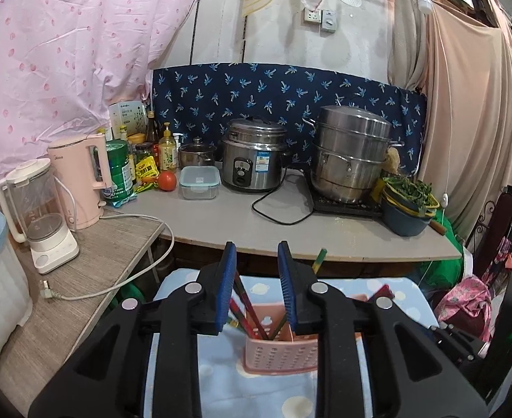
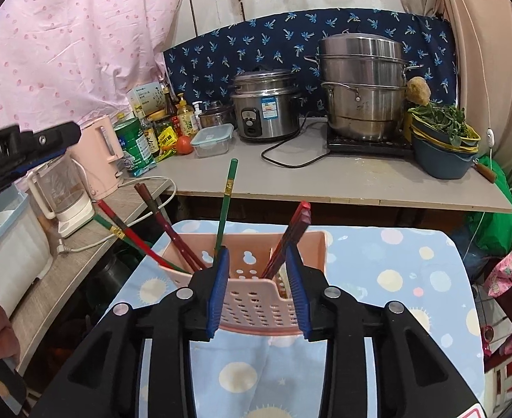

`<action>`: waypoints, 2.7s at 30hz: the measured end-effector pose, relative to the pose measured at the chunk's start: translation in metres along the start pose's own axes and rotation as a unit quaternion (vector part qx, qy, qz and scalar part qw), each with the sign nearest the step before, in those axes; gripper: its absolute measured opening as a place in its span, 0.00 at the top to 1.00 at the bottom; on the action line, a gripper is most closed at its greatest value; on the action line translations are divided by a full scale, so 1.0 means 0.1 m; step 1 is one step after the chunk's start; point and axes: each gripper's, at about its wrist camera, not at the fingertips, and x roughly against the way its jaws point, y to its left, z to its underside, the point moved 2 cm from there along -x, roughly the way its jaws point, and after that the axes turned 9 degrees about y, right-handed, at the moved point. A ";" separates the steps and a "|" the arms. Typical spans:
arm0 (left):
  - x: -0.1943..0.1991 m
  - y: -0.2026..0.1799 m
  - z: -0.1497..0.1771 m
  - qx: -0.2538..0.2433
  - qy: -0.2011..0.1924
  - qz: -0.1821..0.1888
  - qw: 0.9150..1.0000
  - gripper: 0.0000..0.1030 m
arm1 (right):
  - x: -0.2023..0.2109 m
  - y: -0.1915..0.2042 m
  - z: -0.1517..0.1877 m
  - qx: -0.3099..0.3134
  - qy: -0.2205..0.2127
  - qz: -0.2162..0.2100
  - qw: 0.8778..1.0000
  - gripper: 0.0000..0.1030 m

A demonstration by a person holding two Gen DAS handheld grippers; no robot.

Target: Organize utensils

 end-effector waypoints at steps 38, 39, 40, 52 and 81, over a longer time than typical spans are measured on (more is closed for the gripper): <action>0.87 0.09 1.97 -0.027 0.121 -0.040 0.991 0.45 | 1.19 0.03 1.85 -0.044 0.030 0.058 0.997 0.42; 0.88 0.09 2.00 -0.025 0.122 -0.041 0.991 0.43 | 1.20 0.04 1.87 -0.044 0.030 0.061 0.997 0.40; 0.89 0.09 2.02 -0.024 0.123 -0.041 0.991 0.41 | 1.21 0.04 1.89 -0.044 0.029 0.063 0.997 0.39; 0.92 0.08 2.22 -0.022 0.134 -0.052 0.989 0.21 | 1.22 0.15 2.09 -0.037 0.041 0.064 0.996 0.35; 0.86 0.10 2.43 -0.017 0.155 -0.064 0.986 0.08 | 1.12 0.10 2.22 -0.057 0.052 0.081 0.994 0.06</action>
